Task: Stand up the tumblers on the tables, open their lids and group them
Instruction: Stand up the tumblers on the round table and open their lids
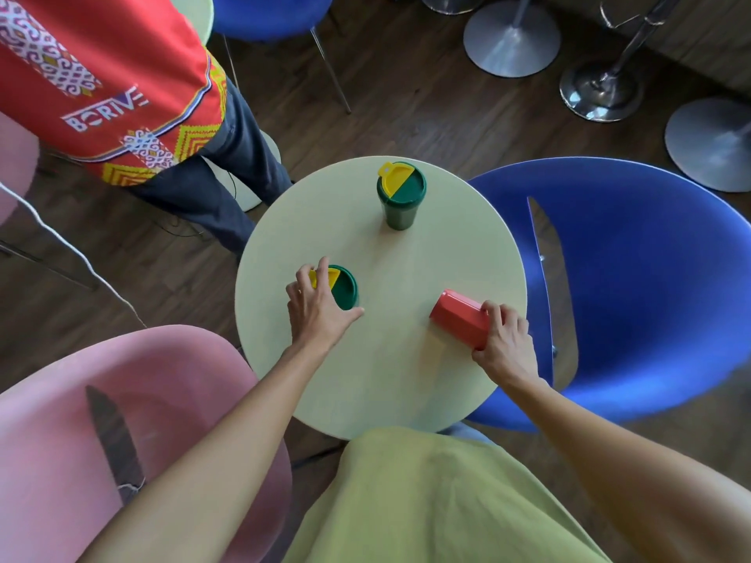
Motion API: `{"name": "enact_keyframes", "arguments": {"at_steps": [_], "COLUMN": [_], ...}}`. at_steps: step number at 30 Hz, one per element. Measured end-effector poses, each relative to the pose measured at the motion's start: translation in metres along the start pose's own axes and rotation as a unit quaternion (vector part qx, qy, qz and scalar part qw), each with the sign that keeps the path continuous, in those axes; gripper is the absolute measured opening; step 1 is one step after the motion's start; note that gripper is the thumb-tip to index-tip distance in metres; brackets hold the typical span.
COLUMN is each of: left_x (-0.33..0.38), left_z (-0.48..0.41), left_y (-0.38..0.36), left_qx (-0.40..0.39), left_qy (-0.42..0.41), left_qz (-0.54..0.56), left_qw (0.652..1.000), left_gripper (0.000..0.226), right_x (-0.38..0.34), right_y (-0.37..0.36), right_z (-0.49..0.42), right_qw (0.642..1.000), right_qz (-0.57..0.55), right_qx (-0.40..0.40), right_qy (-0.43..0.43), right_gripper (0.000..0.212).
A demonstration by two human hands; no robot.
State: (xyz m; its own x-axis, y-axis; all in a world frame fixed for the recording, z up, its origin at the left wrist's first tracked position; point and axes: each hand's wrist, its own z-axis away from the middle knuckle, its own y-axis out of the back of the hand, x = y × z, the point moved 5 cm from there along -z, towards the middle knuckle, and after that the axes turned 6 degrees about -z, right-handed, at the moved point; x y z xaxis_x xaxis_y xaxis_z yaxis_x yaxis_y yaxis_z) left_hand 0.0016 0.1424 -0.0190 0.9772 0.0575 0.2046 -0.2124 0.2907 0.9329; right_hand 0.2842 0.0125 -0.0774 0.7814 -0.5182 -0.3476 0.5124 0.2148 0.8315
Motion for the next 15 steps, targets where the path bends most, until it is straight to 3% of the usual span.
{"name": "enact_keyframes", "arguments": {"at_steps": [4, 15], "left_x": [-0.0053, -0.006], "left_z": [-0.0001, 0.0014], "left_y": [0.0005, 0.003], "left_qx": [-0.042, -0.021], "left_qy": [-0.033, -0.043], "left_qz": [0.019, 0.068], "left_qw": [0.998, 0.997], "left_gripper": [0.11, 0.097], "right_x": [0.0007, 0.0034], "right_y": [0.0009, 0.0043], "right_z": [0.0016, 0.0088], "right_qw": [1.0, 0.997], "right_qz": [-0.008, -0.067], "right_qx": [-0.001, -0.049], "right_qy": [-0.003, 0.005], "right_gripper": [0.075, 0.091]}}
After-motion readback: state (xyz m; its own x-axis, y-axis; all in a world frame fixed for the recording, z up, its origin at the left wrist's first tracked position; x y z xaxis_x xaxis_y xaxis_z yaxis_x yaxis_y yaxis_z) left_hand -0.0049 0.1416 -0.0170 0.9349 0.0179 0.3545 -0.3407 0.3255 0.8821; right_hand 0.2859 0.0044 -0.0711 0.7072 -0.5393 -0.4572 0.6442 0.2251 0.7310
